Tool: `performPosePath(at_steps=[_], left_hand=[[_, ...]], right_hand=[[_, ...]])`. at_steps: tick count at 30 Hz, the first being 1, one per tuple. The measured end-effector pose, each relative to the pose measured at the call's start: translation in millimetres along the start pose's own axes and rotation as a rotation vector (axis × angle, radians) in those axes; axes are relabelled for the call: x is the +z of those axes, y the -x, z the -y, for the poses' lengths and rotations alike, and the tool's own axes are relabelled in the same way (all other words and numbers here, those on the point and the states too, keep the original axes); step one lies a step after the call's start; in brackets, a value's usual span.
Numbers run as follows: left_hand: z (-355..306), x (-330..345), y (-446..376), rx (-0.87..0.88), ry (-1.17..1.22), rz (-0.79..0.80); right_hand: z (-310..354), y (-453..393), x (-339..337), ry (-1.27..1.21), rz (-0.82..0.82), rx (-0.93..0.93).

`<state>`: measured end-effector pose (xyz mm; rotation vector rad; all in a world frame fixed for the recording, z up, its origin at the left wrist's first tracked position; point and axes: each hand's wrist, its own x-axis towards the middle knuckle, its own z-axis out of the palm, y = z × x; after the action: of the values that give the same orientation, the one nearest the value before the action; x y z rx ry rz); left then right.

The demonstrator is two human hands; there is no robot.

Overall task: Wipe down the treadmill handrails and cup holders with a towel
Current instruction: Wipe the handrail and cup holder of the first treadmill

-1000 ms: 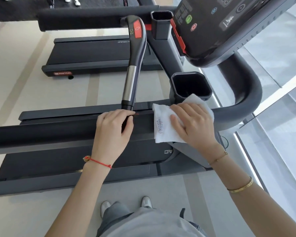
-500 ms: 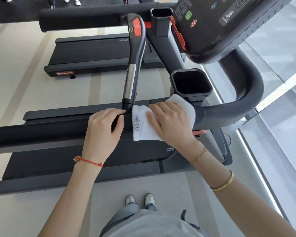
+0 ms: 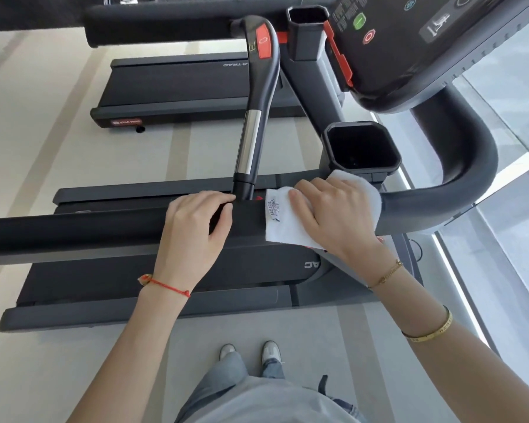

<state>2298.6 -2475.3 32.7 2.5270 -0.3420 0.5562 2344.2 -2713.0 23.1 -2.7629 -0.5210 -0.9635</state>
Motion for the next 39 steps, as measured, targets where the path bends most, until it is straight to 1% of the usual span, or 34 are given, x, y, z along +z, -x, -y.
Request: performPosePath(at_steps=[2,6,16,22,28,34,39], left_hand=[[4.4,-3.1,1.4,0.001,-0.005,-0.013],[15.1,-11.3,5.9,-0.013,-0.009,-0.029],[52.5,-37.0,13.3,-0.016,-0.027,-0.038],[63.7,-45.1,17.3,0.038,0.004,-0.015],[84.3,-60.9,20.2,0.057,0.022,-0.004],[95.0,-68.2,18.6,0.096,0.075,0.021],[106.3,-76.5,20.9,0.091,0.103,0.047]], right_hand=[[10.6,-1.9,2.7,-0.006,0.033,-0.017],[23.8,-4.9,7.1,0.008,0.032,-0.033],[59.0,-9.9,16.1,0.046,-0.036,-0.049],[81.4,-11.2,20.4,0.069,-0.061,0.007],[104.5,-8.7,22.7,0.077,-0.127,0.074],[151.4,-14.4,34.4,0.023,-0.169,0.077],[179.2,-21.5,38.6,-0.03,-0.137,0.06]])
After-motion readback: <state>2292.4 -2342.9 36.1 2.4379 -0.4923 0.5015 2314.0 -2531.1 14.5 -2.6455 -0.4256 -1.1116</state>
